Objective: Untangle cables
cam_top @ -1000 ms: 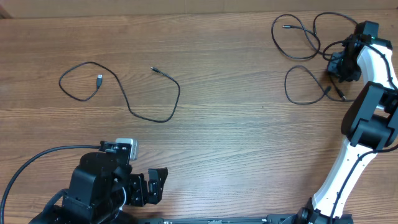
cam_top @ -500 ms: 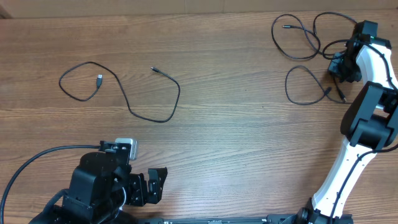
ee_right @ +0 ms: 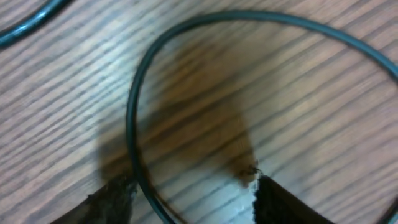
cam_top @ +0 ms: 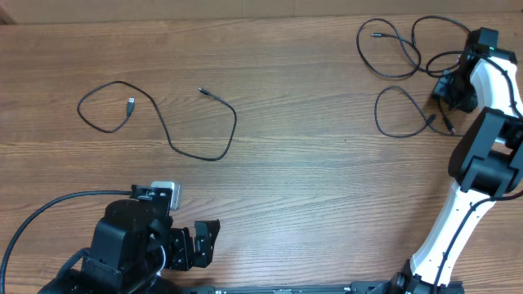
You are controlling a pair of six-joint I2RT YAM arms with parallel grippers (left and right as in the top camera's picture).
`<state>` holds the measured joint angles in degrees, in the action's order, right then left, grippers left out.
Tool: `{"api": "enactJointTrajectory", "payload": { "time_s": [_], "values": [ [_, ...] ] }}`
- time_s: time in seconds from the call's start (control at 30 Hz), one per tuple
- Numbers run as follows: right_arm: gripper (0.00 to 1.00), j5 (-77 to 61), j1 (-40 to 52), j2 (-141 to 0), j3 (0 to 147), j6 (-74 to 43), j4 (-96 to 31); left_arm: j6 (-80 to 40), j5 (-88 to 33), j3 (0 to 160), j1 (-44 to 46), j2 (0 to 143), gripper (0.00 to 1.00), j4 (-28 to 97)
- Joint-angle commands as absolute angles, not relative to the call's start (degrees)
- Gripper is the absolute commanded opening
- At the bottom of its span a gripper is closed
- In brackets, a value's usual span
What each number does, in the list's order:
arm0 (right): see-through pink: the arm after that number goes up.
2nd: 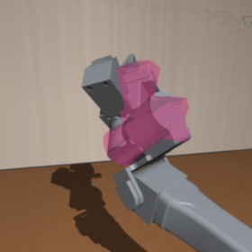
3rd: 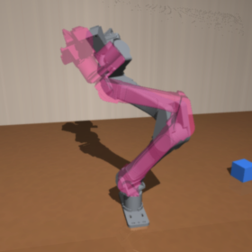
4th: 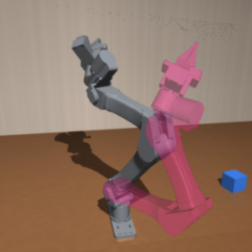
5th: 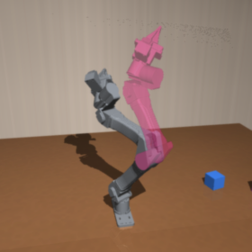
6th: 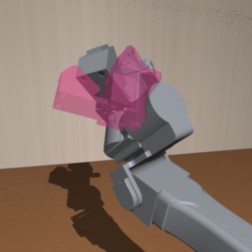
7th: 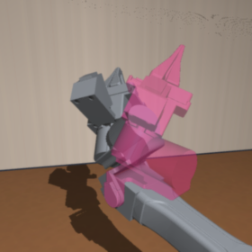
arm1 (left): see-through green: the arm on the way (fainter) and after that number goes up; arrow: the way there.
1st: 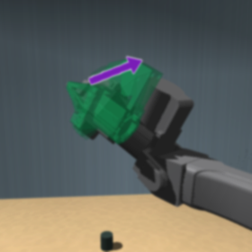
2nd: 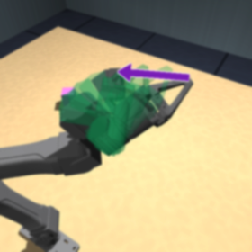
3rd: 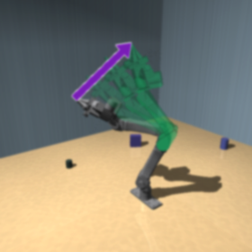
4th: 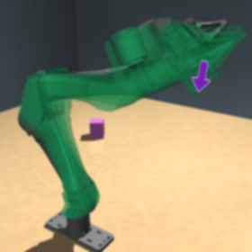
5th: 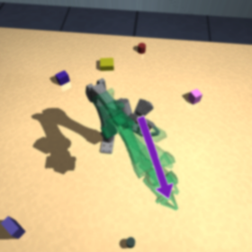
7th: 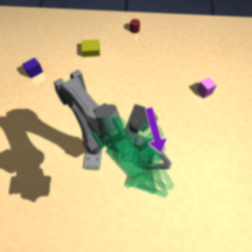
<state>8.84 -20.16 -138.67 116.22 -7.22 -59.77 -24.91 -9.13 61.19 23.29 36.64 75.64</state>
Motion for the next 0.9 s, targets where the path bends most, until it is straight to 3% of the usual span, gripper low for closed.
{"api": "enactJointTrajectory", "payload": {
  "time_s": [0.0, 0.2, 0.33, 0.4, 0.63, 0.87],
  "values": [
    [0.71, 8.08, -20.32, -132.64, 119.15, -9.02, -60.38, -24.43, -8.38, 60.95, 23.70, 36.36, 1.00, 75.57],
    [0.84, 5.80, -20.32, -122.63, 119.55, -12.49, -61.69, -24.43, -8.36, 60.95, 23.70, 36.36, 0.99, 75.57],
    [0.91, -6.74, -20.23, -116.55, 119.55, -12.45, -63.86, -24.43, -8.38, 60.95, 23.70, 36.36, 1.00, 75.57],
    [1.00, -17.65, -20.23, -114.04, 119.55, -12.45, -65.39, -24.45, -8.40, 60.95, 23.70, 36.36, 0.99, 75.57],
    [1.00, -47.88, -19.42, -112.18, 119.48, -12.43, -72.82, -28.45, -9.06, 60.95, 23.70, 36.36, 1.00, 76.14],
    [1.00, -46.63, -13.19, -112.18, 119.33, -11.97, -77.84, -32.27, -10.59, 60.93, 23.70, 36.36, 1.00, 76.95]
  ]
}}
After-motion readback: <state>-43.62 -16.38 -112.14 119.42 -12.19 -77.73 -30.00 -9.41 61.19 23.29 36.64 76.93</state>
